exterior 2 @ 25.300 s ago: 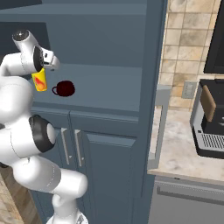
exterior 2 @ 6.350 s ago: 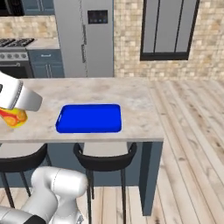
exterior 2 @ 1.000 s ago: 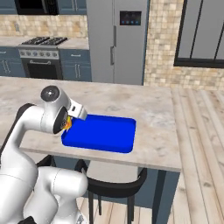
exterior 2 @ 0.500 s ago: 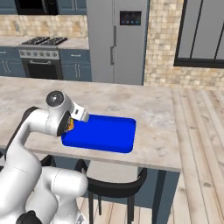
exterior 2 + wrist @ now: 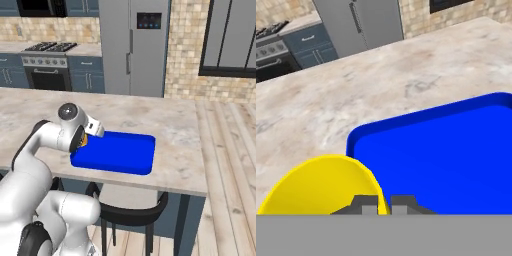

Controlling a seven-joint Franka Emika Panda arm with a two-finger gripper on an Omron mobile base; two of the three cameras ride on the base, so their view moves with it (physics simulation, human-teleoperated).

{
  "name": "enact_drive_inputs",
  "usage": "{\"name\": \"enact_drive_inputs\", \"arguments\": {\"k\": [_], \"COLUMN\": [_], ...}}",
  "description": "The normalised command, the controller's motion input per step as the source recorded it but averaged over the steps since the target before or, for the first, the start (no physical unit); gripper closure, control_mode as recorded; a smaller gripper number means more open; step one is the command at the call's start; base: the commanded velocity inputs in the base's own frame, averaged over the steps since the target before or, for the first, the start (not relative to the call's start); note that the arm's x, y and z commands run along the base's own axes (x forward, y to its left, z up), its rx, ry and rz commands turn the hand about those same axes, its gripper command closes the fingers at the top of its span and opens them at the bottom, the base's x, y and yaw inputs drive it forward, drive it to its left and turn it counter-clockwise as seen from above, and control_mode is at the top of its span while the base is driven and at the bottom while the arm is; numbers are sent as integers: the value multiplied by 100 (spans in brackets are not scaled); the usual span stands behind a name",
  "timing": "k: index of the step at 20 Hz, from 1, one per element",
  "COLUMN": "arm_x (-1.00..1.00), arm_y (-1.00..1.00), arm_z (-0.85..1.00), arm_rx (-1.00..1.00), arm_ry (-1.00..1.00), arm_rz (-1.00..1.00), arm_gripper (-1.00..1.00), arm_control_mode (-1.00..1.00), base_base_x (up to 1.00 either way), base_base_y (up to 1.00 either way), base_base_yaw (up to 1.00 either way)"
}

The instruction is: There is a tray on the dining counter. Grab the cup, mug, and pitcher and place them on the tray. The pitcher may be placed next to the tray if it cannot fit the tray.

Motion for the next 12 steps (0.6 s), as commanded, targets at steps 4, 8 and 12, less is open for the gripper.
{"name": "enact_drive_inputs", "arguments": {"k": [4,8,12], "arm_x": [19,12,6], "arm_y": [0,0,0], "arm_z": [-13,-16,-21], "arm_rx": [0,0,0], "arm_ry": [0,0,0], "arm_rz": [0,0,0], "arm_gripper": [100,100,100], "arm_control_mode": [-100,-100,-100], "base_base_x": [0,0,0], "base_base_y": [0,0,0], "base_base_yaw": [0,0,0]}}
